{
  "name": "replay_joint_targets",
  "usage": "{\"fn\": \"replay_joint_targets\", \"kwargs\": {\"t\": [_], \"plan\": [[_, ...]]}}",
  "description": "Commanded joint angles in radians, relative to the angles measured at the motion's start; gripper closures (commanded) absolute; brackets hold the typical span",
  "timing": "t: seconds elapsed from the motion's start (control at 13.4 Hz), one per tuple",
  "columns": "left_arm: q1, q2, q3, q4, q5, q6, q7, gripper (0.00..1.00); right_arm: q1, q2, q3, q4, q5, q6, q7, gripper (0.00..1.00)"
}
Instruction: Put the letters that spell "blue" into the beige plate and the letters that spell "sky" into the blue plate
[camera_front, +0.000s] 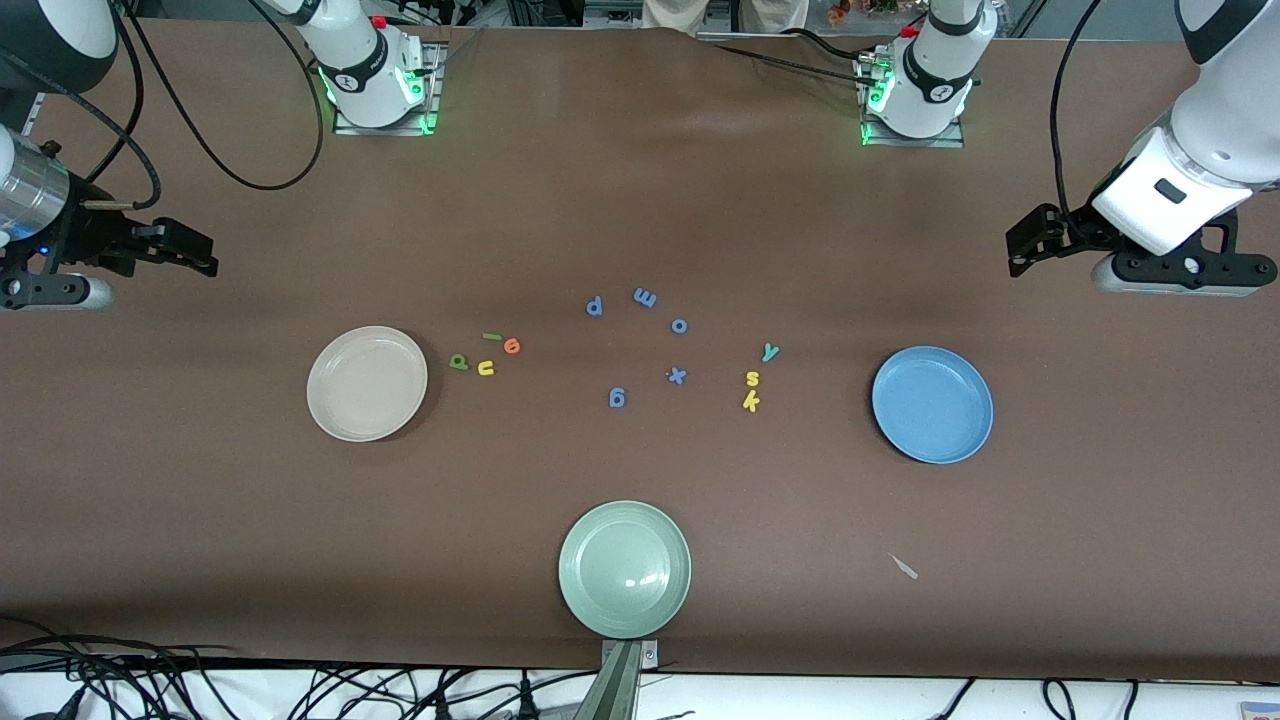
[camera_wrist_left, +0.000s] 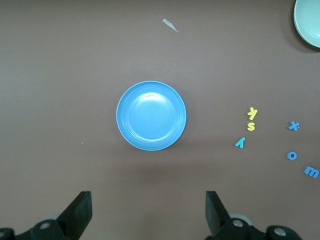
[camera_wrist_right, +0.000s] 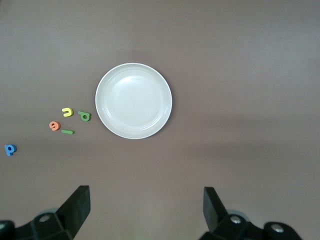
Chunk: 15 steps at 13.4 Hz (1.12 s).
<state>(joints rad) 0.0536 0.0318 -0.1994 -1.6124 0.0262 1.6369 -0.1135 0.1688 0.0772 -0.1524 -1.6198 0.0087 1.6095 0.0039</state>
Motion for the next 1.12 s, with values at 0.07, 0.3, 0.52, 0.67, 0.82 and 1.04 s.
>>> {"fn": "replay_joint_targets", "kwargs": {"t": [0.07, 0.3, 0.52, 0.67, 0.82, 1.04], "plan": [[-0.001, 0.002, 0.000, 0.025, -0.012, -0.019, 0.017, 0.00, -0.003, 0.009, 0.002, 0.015, 0.008, -0.014, -0.010, 0.00], [-0.001, 0.002, -0.002, 0.025, -0.012, -0.019, 0.017, 0.00, 0.000, 0.010, 0.004, 0.012, 0.010, -0.008, -0.009, 0.00], [-0.003, 0.016, -0.002, 0.020, -0.011, -0.020, 0.017, 0.00, 0.046, 0.047, 0.004, 0.005, 0.017, 0.030, 0.008, 0.00], [0.005, 0.037, 0.000, 0.017, -0.012, -0.047, 0.020, 0.00, 0.075, 0.070, 0.004, -0.034, 0.039, 0.103, 0.025, 0.00], [-0.006, 0.087, -0.002, 0.020, -0.009, -0.051, 0.017, 0.00, 0.124, 0.091, 0.004, -0.071, 0.043, 0.165, 0.089, 0.00], [-0.035, 0.181, -0.017, 0.022, -0.012, -0.046, 0.020, 0.00, 0.167, 0.142, 0.004, -0.083, 0.048, 0.210, 0.123, 0.00]]}}
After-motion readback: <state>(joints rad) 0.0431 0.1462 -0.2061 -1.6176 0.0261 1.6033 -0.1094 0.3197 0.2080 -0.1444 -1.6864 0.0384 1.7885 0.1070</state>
